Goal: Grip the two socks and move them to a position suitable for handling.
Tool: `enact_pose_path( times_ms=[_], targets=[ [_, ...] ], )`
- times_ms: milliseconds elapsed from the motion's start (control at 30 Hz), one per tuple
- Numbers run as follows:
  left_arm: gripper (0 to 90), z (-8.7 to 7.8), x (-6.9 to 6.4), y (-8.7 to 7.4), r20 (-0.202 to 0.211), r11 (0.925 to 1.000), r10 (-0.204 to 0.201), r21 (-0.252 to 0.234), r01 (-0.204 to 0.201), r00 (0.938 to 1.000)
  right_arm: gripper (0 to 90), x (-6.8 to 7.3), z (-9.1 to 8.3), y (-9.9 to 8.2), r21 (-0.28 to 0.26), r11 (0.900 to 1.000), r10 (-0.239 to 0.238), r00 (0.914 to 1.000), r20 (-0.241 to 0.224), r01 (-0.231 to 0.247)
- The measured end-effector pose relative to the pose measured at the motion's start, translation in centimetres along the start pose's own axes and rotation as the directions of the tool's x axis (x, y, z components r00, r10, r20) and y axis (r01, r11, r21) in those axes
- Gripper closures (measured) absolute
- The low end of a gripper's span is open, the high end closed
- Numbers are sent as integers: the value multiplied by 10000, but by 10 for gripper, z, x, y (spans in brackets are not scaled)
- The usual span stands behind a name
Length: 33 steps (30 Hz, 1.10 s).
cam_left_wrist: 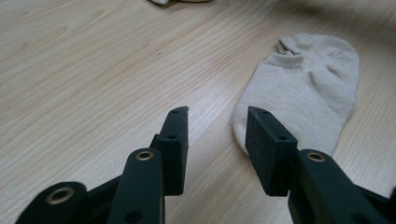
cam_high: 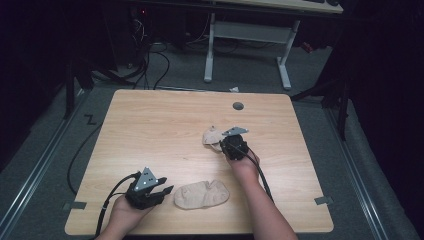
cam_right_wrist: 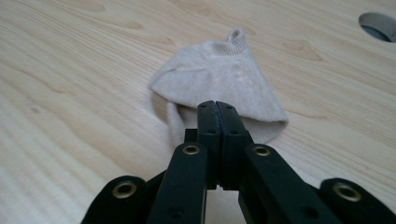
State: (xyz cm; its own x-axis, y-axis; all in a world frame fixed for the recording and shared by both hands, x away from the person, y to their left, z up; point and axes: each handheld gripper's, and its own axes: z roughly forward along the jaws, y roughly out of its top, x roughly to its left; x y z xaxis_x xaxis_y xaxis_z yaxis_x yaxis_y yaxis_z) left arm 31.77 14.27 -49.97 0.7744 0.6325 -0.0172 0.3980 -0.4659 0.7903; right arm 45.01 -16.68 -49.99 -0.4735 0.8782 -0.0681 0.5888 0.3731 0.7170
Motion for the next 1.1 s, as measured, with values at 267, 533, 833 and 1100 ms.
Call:
enact_pose_path(
  times_ms=[267,533,833,1100],
  targets=[
    [571,1,-1,-2,60,9999,103,82,-103,9999,899,-12,24,-9,646,9973,342,9991,241,-357],
    [566,2,-2,-1,56,10000,51,49,-52,10000,900,3,7,-26,512,9987,69,9999,-106,-63],
    [559,5,-5,-1,125,9998,93,173,-95,9999,900,17,-27,-57,416,9990,150,9998,-98,-146],
    [549,10,-7,-1,194,9995,142,277,-147,9997,897,34,-50,-80,293,9996,-29,10000,-88,31]
  ],
)
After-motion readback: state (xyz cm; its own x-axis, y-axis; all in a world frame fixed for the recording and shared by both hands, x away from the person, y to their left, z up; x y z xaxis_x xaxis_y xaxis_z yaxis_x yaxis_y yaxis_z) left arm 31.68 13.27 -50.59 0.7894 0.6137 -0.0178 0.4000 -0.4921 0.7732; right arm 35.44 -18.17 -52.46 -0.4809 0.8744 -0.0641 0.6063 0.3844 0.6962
